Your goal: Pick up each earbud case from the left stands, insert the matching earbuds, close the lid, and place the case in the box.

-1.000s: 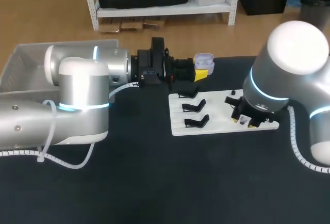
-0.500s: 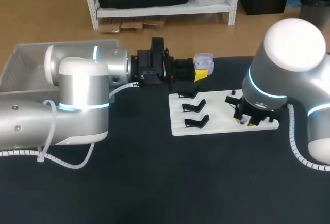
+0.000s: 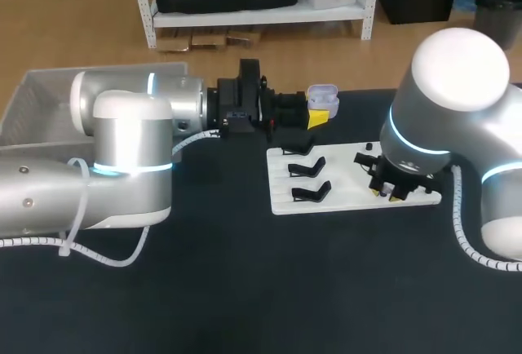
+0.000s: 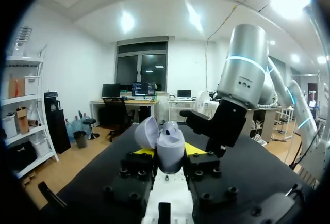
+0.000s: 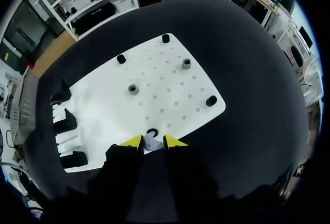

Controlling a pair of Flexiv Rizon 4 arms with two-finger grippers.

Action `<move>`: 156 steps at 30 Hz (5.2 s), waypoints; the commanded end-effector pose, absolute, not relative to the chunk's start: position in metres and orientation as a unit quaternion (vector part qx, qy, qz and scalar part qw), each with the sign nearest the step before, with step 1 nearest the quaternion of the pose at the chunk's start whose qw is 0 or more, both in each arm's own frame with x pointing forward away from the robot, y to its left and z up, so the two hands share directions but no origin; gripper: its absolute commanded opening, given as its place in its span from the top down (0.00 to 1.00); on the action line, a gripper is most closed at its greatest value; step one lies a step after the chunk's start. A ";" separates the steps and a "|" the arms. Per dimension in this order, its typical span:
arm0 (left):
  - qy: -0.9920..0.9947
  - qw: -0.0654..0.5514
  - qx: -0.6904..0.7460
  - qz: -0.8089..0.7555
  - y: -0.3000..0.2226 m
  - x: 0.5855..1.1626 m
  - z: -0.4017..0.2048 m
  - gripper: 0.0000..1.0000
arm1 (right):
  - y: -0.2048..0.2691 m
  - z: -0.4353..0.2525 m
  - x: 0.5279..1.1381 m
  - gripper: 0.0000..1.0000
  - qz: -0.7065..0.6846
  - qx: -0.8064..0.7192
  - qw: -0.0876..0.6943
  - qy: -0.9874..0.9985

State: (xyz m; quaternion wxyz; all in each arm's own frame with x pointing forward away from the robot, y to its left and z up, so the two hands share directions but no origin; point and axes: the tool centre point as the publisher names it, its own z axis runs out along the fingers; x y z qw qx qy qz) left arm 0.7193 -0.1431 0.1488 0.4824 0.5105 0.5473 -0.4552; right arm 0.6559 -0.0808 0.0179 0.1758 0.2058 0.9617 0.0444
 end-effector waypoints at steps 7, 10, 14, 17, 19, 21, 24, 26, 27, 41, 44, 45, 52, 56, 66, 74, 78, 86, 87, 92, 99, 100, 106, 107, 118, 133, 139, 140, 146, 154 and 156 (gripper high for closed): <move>0.546 0.485 0.509 -0.455 -0.143 0.719 0.148 1.00 | -0.080 0.018 0.660 1.00 0.039 0.205 0.173 0.963; 0.546 0.485 0.509 -0.455 -0.143 0.719 0.148 1.00 | -0.080 0.019 0.659 1.00 0.038 0.205 0.174 0.962; 0.546 0.485 0.509 -0.455 -0.143 0.719 0.148 1.00 | -0.081 0.029 0.658 1.00 0.039 0.204 0.173 0.963; 0.546 0.485 0.509 -0.455 -0.143 0.719 0.148 1.00 | -0.079 0.044 0.654 1.00 0.049 0.190 0.164 0.967; 0.546 0.485 0.509 -0.455 -0.143 0.719 0.148 1.00 | -0.078 0.056 0.649 1.00 0.052 0.171 0.148 0.973; 0.546 0.485 0.509 -0.455 -0.143 0.719 0.148 1.00 | -0.075 0.069 0.644 1.00 0.047 0.150 0.130 0.979; 0.546 0.485 0.509 -0.455 -0.143 0.719 0.148 1.00 | -0.070 0.094 0.638 1.00 0.054 0.111 0.112 0.986; 0.546 0.485 0.509 -0.455 -0.143 0.719 0.148 1.00 | -0.065 0.112 0.632 1.00 0.057 0.077 0.095 0.991; 0.546 0.485 0.509 -0.455 -0.143 0.719 0.148 1.00 | -0.062 0.119 0.630 1.00 0.051 0.058 0.097 0.992; 0.546 0.485 0.509 -0.455 -0.143 0.719 0.148 1.00 | -0.016 0.212 0.626 1.00 0.081 -0.110 0.124 0.983; 0.546 0.485 0.509 -0.455 -0.143 0.719 0.148 1.00 | -0.010 0.222 0.631 1.00 0.085 -0.124 0.128 0.980; 0.546 0.485 0.509 -0.455 -0.143 0.719 0.148 1.00 | -0.008 0.224 0.634 1.00 0.085 -0.125 0.127 0.980; 0.546 0.485 0.509 -0.455 -0.143 0.719 0.148 1.00 | 0.007 0.231 0.659 1.00 0.072 -0.141 0.154 0.975; 0.546 0.485 0.509 -0.455 -0.143 0.719 0.148 1.00 | 0.017 0.231 0.671 1.00 0.059 -0.173 0.160 0.970; 0.546 0.485 0.509 -0.455 -0.143 0.719 0.148 1.00 | 0.035 0.221 0.689 1.00 0.057 -0.205 0.155 0.965; 0.546 0.485 0.509 -0.455 -0.143 0.719 0.148 1.00 | 0.038 0.212 0.697 1.00 0.057 -0.209 0.154 0.964; 0.546 0.485 0.509 -0.455 -0.143 0.719 0.148 1.00 | 0.038 0.206 0.701 1.00 0.053 -0.210 0.151 0.964; 0.546 0.485 0.509 -0.455 -0.143 0.719 0.148 1.00 | 0.035 0.201 0.704 1.00 0.049 -0.211 0.143 0.966; 0.546 0.485 0.509 -0.455 -0.143 0.719 0.148 1.00 | 0.035 0.200 0.704 1.00 0.049 -0.211 0.142 0.966; 0.546 0.485 0.509 -0.455 -0.143 0.719 0.148 1.00 | 0.034 0.199 0.705 1.00 0.049 -0.209 0.141 0.967; 0.546 0.485 0.509 -0.455 -0.143 0.719 0.148 1.00 | 0.034 0.195 0.706 1.00 0.048 -0.211 0.136 0.967; 0.546 0.485 0.509 -0.455 -0.143 0.719 0.148 1.00 | 0.034 0.195 0.706 1.00 0.048 -0.211 0.135 0.967; 0.546 0.485 0.509 -0.455 -0.143 0.719 0.148 1.00 | 0.033 0.192 0.706 1.00 0.049 -0.208 0.131 0.968; 0.546 0.485 0.509 -0.455 -0.143 0.719 0.148 1.00 | 0.033 0.191 0.706 1.00 0.048 -0.208 0.131 0.968; 0.546 0.485 0.509 -0.455 -0.143 0.719 0.148 1.00 | 0.035 0.186 0.704 0.84 0.042 -0.210 0.126 0.969; 0.546 0.485 0.509 -0.455 -0.143 0.719 0.148 1.00 | 0.035 0.191 0.705 0.71 0.041 -0.210 0.133 0.968; 0.546 0.485 0.509 -0.455 -0.143 0.719 0.148 1.00 | 0.035 0.192 0.705 0.69 0.040 -0.210 0.133 0.968; 0.546 0.485 0.509 -0.455 -0.143 0.719 0.148 1.00 | 0.035 0.192 0.705 0.69 0.040 -0.210 0.133 0.968; 0.546 0.485 0.509 -0.455 -0.143 0.719 0.148 1.00 | 0.033 0.194 0.706 0.68 0.038 -0.208 0.136 0.968; 0.546 0.485 0.509 -0.455 -0.143 0.719 0.148 1.00 | 0.029 0.233 0.709 0.69 0.062 -0.200 0.189 0.959; 0.546 0.485 0.509 -0.455 -0.143 0.719 0.148 1.00 | 0.028 0.241 0.723 0.69 0.070 -0.179 0.206 0.960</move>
